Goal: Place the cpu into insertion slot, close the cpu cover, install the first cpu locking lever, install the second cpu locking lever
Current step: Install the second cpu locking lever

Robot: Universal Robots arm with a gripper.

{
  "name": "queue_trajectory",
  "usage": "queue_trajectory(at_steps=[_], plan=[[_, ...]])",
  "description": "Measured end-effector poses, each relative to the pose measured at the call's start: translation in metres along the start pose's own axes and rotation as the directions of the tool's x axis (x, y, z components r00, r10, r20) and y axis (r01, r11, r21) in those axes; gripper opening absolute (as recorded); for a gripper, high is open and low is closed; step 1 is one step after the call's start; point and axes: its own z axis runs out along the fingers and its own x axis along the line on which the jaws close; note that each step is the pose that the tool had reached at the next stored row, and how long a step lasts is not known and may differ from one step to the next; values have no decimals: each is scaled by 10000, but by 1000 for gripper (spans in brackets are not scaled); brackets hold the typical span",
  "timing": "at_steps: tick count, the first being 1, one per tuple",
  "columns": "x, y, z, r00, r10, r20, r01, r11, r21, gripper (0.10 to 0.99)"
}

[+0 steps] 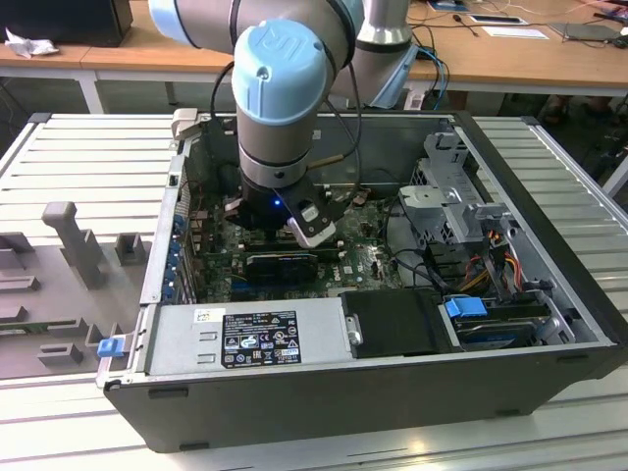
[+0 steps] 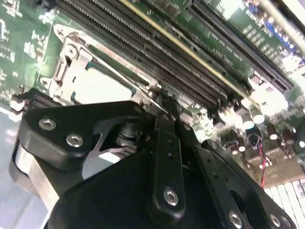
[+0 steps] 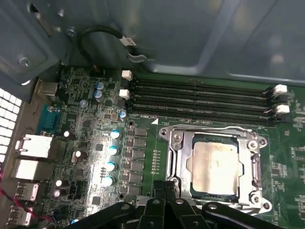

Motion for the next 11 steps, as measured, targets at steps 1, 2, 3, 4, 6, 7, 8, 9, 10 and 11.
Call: queue_trajectory(at_steps=[1, 2, 3, 4, 6, 7, 8, 9, 10, 11], plan=[[0, 26, -85, 10000, 2, -1, -2, 10000, 2, 106], [-1, 52, -168, 10000, 1, -2, -1, 10000, 2, 106], [-1, 72, -233, 10000, 1, -2, -1, 10000, 2, 106], [-6, 87, -284, 10000, -2, -3, 2, 10000, 1, 106], [-12, 113, -367, 10000, 4, -8, -4, 10000, 0, 106], [-21, 115, -377, 10000, 3, -9, -3, 10000, -2, 106], [-86, 110, -380, 10000, 8, -24, -8, 10000, -14, 106], [-159, 104, -382, 10000, 12, -41, -12, 10000, -22, 106], [-207, 99, -383, 10000, 17, -50, -17, 10000, -26, 106], [-248, 96, -384, 10000, 18, -57, -18, 10000, -29, 106]])
